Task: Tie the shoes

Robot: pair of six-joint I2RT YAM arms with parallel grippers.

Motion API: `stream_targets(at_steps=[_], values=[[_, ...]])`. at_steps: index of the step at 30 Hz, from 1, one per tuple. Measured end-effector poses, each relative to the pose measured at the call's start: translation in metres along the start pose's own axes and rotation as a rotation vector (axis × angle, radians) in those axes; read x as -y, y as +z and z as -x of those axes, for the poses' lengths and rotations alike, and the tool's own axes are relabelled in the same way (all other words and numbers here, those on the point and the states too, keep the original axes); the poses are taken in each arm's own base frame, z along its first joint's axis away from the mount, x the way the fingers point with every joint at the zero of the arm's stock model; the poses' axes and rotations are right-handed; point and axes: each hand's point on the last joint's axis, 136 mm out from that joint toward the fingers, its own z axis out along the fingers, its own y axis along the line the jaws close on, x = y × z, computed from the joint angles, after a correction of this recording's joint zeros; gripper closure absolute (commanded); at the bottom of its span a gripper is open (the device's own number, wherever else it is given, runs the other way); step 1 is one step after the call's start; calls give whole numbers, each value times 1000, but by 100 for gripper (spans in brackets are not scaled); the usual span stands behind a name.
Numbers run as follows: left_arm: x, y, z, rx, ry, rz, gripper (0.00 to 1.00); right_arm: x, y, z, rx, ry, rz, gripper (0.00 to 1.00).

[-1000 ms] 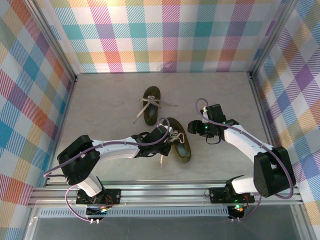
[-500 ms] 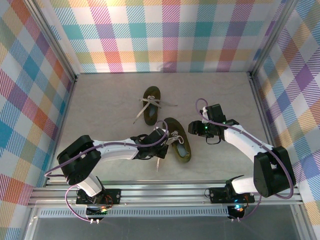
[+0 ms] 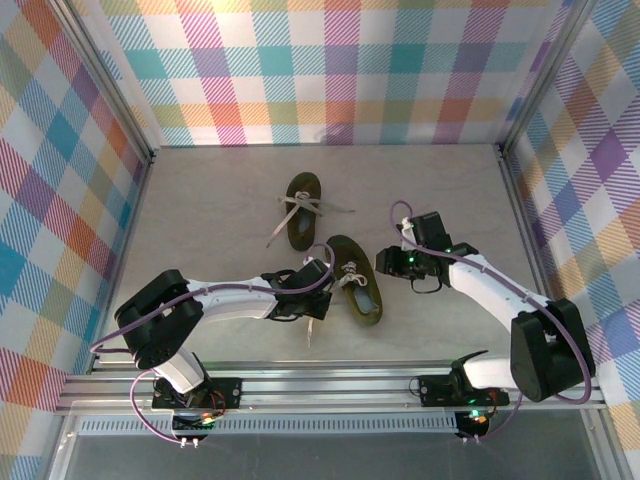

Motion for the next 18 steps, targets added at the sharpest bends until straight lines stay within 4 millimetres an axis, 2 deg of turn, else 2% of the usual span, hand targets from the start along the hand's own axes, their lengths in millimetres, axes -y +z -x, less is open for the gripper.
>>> stream_targets(at_steps=[6,11,13,18], values=[[-7,0,-2,-8,-11,30,91,-20,5,-15,-44,-32,44,63],[-9,0,-2,-7,-18,39,87,-20,10,-25,-64,-3,58,63],[-9,0,-2,-8,-19,40,83,-20,11,-26,-66,6,66,64],[-6,0,-1,-2,-23,26,60,-21,19,-26,-72,30,81,64]])
